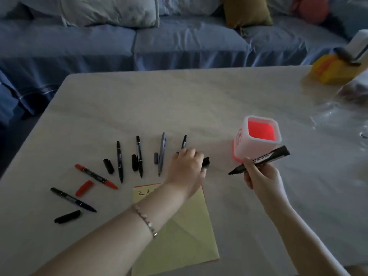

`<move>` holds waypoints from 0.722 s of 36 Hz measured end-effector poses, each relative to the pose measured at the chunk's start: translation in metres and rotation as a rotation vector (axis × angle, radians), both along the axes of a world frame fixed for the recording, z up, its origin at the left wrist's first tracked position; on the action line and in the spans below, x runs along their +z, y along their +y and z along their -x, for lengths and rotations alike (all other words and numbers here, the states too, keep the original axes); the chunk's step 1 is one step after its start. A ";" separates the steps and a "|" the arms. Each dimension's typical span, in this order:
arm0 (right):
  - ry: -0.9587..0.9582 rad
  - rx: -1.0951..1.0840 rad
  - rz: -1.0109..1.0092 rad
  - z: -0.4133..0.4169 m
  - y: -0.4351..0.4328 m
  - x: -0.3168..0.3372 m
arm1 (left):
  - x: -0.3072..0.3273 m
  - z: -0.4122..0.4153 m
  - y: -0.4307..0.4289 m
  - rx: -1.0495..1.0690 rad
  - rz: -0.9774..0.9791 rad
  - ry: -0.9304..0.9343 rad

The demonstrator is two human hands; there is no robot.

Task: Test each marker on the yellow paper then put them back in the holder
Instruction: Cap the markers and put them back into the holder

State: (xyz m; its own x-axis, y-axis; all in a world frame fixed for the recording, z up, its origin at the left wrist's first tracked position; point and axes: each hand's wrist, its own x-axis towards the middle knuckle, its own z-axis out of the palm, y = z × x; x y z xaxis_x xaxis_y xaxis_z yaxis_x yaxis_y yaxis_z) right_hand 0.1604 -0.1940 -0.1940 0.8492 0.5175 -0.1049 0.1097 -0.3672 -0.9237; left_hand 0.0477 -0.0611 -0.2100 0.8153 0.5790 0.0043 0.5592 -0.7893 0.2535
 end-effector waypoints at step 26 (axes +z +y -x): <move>0.381 0.120 -0.386 0.047 -0.003 0.030 | 0.038 0.096 -0.022 0.247 0.779 -0.572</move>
State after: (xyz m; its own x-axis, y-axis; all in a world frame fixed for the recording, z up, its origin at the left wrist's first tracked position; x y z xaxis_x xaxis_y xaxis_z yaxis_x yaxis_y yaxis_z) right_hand 0.1130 -0.1966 -0.1643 0.7211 0.6699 -0.1767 -0.2386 0.0007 -0.9711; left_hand -0.0482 -0.0832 -0.1719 0.6653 0.7405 -0.0947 0.3174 -0.1657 0.9337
